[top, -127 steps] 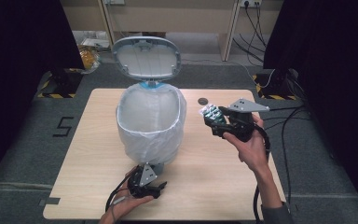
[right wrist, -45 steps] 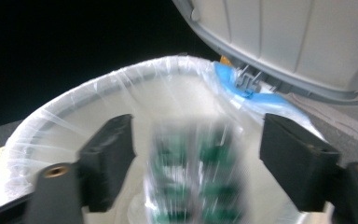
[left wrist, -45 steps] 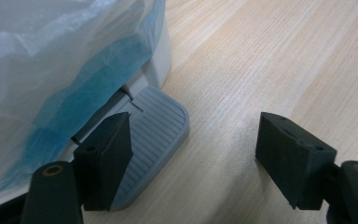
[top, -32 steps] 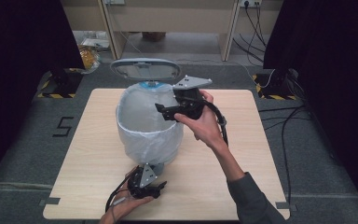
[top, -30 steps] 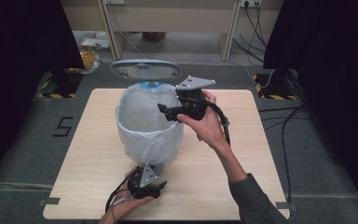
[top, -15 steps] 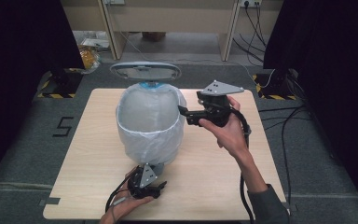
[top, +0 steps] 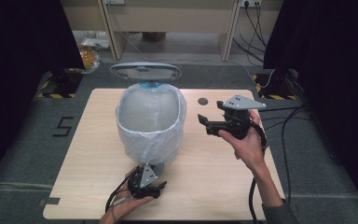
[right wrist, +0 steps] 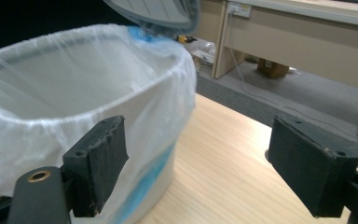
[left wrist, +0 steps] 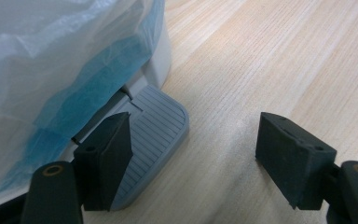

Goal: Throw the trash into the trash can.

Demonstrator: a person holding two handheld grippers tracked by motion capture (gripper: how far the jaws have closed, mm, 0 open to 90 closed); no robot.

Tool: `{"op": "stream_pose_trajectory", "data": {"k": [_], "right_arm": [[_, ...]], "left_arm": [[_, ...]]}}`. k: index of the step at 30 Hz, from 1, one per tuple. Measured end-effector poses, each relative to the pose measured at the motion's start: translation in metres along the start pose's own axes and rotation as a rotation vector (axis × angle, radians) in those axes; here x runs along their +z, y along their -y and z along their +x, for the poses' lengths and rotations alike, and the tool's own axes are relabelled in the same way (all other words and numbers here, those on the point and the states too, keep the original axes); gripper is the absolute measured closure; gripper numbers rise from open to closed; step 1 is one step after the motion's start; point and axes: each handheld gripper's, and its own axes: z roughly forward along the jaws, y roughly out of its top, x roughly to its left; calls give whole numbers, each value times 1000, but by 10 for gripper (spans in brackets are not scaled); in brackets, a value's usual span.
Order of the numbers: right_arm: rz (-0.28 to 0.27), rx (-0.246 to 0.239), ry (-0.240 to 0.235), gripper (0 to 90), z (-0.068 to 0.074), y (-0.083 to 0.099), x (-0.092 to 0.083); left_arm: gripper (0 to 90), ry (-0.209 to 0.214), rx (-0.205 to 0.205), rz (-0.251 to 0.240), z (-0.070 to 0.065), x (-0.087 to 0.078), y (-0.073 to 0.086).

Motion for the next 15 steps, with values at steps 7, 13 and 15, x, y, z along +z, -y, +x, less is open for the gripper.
{"op": "stream_pose_trajectory", "data": {"k": [7,13,15], "right_arm": [[-4,23,22,197,-8,15,-10],[3,29,45,197,-13,34,-19],[7,34,51,197,-14,42,-21]], "left_arm": [[262,0,1,1,0,0,0],[262,3,1,2,0,0,0],[262,1,0,-1,0,0,0]]}}
